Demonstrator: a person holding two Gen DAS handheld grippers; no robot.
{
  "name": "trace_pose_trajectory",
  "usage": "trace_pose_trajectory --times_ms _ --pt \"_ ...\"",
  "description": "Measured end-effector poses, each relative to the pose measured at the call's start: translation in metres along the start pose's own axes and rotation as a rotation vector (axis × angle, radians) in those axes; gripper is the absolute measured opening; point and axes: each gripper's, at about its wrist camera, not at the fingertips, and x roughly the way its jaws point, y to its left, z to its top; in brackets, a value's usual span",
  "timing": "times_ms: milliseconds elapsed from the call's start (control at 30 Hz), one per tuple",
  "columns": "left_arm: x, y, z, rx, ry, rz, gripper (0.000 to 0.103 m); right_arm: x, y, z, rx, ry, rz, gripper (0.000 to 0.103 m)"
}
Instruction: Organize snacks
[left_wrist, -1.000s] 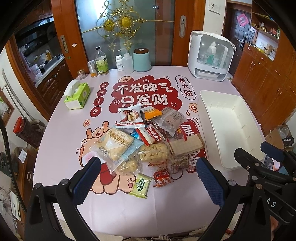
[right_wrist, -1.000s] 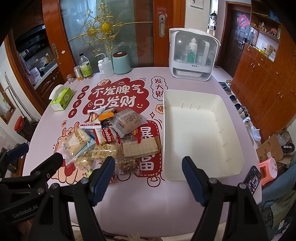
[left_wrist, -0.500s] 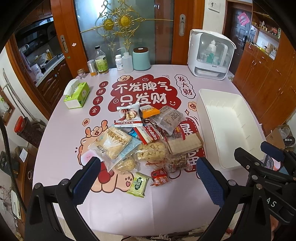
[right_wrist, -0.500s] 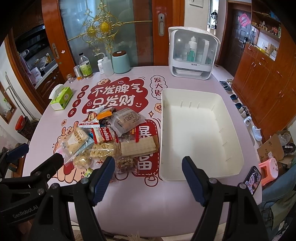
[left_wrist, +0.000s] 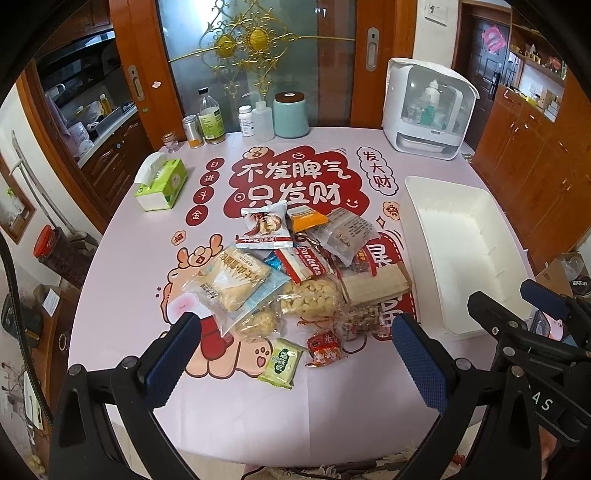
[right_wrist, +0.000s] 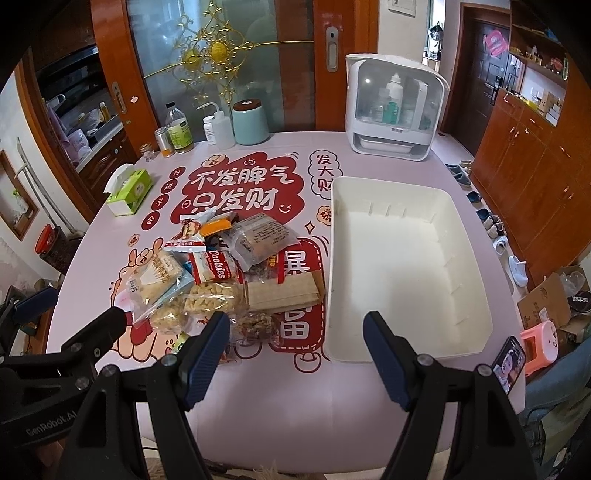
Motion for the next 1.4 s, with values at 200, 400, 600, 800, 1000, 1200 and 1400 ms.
trace_pose_trajectory --times_ms 200,400,600,800,1000,1200,1400 --pt "-0.003 0.01 0.003 -0.015 0.019 0.024 0.102 0.004 0.01 0.002 -0.01 0.016 0.027 0.076" --pt "0.0 0.026 0.002 -0.026 0.04 0.04 0.102 0.01 0.022 0.003 -0.016 0.032 0.048 0.076" --pt "0.013 0.058 0.015 -0.049 0.05 0.031 0.102 0.02 0.04 0.008 0.006 0.042 0.038 0.076" --pt "0.037 0.108 0.028 -0.051 0.089 0.047 0.102 0.046 0.054 0.015 0.091 0.109 0.031 0.076" --pt "0.084 0.146 0.029 0.012 0.171 0.061 0.102 0.079 0.071 0.012 0.148 0.19 0.02 0.076" --pt "0.142 0.161 0.031 0.086 0.263 -0.059 0.102 0.12 0.082 0.005 0.215 0.255 0.026 0.076" --pt "0.199 0.151 0.039 0.166 0.342 -0.206 0.102 0.169 0.081 0.001 0.259 0.294 0.005 0.076"
